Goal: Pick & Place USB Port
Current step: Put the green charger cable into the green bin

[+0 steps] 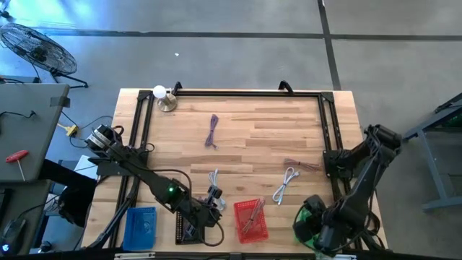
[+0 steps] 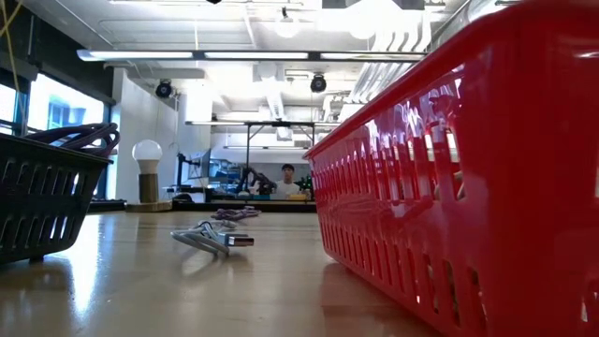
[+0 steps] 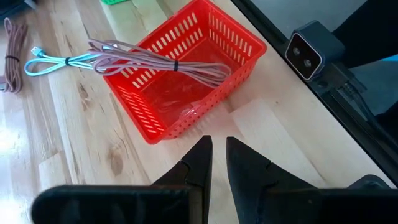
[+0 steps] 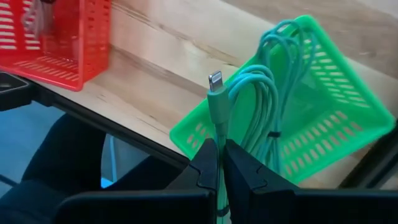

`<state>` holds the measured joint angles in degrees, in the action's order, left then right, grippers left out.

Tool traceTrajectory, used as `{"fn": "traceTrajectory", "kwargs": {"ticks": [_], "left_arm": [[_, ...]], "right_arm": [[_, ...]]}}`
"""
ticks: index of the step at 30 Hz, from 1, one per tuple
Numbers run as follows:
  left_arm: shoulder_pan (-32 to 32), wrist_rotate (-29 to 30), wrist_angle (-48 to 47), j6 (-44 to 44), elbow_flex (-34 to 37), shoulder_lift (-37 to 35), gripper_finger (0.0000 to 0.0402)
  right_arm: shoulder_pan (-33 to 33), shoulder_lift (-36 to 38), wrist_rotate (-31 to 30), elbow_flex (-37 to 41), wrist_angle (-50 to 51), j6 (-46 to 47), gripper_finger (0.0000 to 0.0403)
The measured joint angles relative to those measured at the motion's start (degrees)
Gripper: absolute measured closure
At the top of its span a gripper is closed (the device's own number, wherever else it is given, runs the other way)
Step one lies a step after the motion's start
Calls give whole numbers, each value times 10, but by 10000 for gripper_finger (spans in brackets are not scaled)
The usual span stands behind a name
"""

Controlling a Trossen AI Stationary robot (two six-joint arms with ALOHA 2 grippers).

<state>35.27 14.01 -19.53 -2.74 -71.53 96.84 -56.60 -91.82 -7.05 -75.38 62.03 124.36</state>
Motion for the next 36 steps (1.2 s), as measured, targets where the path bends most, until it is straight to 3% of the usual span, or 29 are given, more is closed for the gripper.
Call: {"fn": "traceTrajectory", "kwargs": {"ticks": [12, 17, 27, 36], "left_arm": [[0, -15, 0, 15, 0, 0, 357], [0, -15, -5, 17, 0, 0, 357], [0, -15, -4, 17, 0, 0, 357], [0, -15, -4, 17, 0, 0, 357]], "right_arm": [[-1, -44, 2, 55, -25, 0, 402], [-1, -43, 46, 72, -18, -2, 402], [1, -42, 31, 77, -10, -6, 403], [1, -42, 41, 200, -196, -8, 403]]}}
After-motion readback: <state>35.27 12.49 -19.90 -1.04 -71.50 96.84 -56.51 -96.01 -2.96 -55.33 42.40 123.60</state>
